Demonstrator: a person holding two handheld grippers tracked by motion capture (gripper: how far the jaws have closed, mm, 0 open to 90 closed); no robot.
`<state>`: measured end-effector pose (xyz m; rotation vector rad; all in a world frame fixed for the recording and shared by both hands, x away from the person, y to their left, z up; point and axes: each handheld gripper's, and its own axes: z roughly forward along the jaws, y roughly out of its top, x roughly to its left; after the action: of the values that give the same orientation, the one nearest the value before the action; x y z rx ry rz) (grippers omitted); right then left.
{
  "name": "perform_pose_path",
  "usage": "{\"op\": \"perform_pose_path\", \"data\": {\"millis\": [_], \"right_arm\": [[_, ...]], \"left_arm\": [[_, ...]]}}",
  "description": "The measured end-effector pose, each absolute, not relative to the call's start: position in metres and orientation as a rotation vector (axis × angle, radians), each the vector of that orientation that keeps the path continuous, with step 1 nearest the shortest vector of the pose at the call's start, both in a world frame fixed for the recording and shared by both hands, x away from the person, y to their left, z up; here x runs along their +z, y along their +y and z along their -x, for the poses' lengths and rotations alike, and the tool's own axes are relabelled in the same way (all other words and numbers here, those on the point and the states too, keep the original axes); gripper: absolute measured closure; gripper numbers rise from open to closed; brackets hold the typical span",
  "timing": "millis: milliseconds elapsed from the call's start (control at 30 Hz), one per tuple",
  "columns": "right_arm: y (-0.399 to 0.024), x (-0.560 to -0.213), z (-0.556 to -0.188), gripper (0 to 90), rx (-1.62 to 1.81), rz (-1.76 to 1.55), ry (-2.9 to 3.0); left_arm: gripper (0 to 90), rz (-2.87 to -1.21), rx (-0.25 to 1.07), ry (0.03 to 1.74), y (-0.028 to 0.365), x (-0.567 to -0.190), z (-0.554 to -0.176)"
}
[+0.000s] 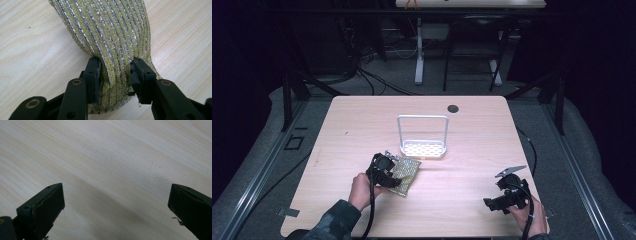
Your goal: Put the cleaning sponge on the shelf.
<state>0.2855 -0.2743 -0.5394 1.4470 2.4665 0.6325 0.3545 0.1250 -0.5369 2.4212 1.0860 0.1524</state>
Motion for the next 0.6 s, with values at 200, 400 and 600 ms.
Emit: {"op": "perform_pose_path", "data": {"millis": [200, 400, 600], "right_arm": [[-0.274, -0.539, -0.285, 0.2, 0.635, -1.442, 2.462], [-0.272, -0.539, -0.285, 0.8, 0.628, -1.444, 2.468], [-0.272, -0.539, -0.285, 1.1, 0.633, -1.445, 2.467]], "left_arm": [[61.1, -2.403, 0.153, 1.078, 0.125, -0.532, -0.353], [60.7, -2.37, 0.15, 1.07, 0.124, -0.526, -0.353], [60.9, -2.349, 0.16, 1.06, 0.124, -0.521, -0.352]]}}
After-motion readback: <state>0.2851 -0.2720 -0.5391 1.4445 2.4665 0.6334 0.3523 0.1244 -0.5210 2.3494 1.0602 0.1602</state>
